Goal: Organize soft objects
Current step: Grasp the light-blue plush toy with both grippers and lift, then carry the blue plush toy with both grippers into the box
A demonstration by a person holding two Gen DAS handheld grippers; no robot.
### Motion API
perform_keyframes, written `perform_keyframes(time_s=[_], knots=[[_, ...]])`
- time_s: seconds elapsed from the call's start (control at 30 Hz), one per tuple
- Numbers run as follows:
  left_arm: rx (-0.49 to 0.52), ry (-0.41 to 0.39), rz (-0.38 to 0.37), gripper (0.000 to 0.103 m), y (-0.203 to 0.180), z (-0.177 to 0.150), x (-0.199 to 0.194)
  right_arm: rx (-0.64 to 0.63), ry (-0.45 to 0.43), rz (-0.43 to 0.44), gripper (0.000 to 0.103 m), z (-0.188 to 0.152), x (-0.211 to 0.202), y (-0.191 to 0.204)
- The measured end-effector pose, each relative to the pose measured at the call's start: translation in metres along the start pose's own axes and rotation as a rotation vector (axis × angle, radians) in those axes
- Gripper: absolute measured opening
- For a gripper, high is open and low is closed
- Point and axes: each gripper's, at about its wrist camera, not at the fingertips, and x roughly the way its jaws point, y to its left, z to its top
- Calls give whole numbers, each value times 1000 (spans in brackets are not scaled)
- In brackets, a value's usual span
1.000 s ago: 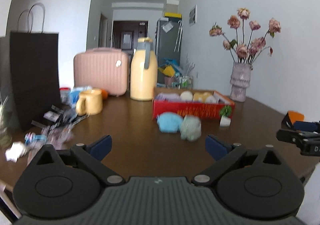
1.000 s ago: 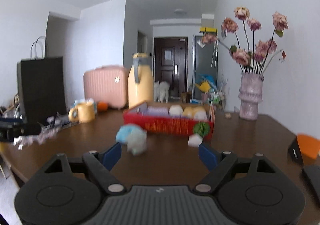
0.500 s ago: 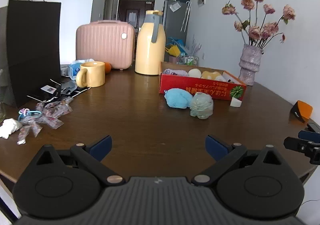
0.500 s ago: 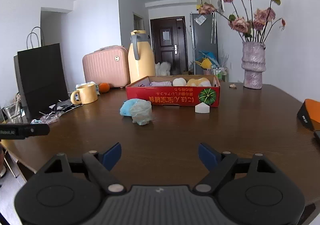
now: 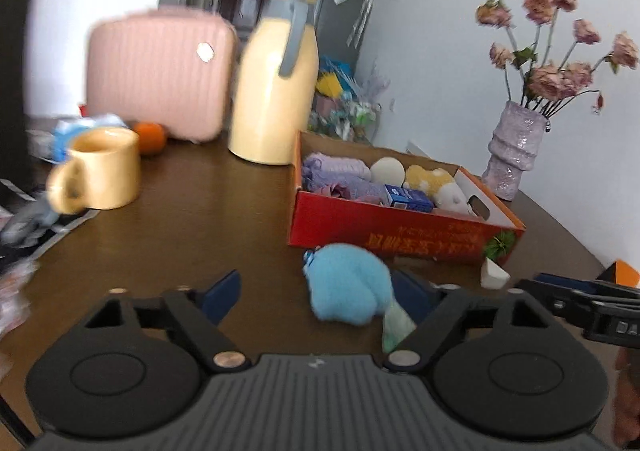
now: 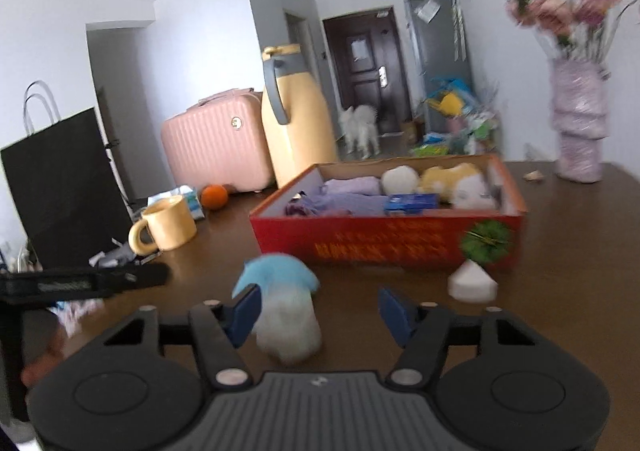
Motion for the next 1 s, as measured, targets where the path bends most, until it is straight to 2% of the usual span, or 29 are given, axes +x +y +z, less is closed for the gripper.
perform_keyframes(time_s=[0.1,0.23,0.27,0.3,0.37,0.5,0.6,0.73,0.8,0.9,1.0], knots=[[-29,100,-89,67,8,16,56,75,90,79,54,20,60,-15],[-112,232,-157,46,20,16,109,174,218,158,43,25,127,-28],[-138,248,-176,43,24,14,116,198,248,178,41,23,139,-30],[-160,262,-194,35,28,13,122,222,275,189,39,21,150,-31],[-199,283,-232,33,35,9,128,259,304,219,38,15,164,-32],[-252,277,-247,29,45,10,129,313,296,266,30,9,170,-34],[-240,226,-253,28,41,15,118,323,249,277,27,15,162,-34],[-203,94,-284,28,28,34,80,238,102,276,27,41,121,-15],[-186,53,-304,28,19,44,59,200,57,272,27,51,97,-7],[-146,26,-334,28,-2,48,24,162,16,259,27,55,49,-1],[-116,34,-360,29,-27,34,-6,153,-11,231,27,36,-1,-2]])
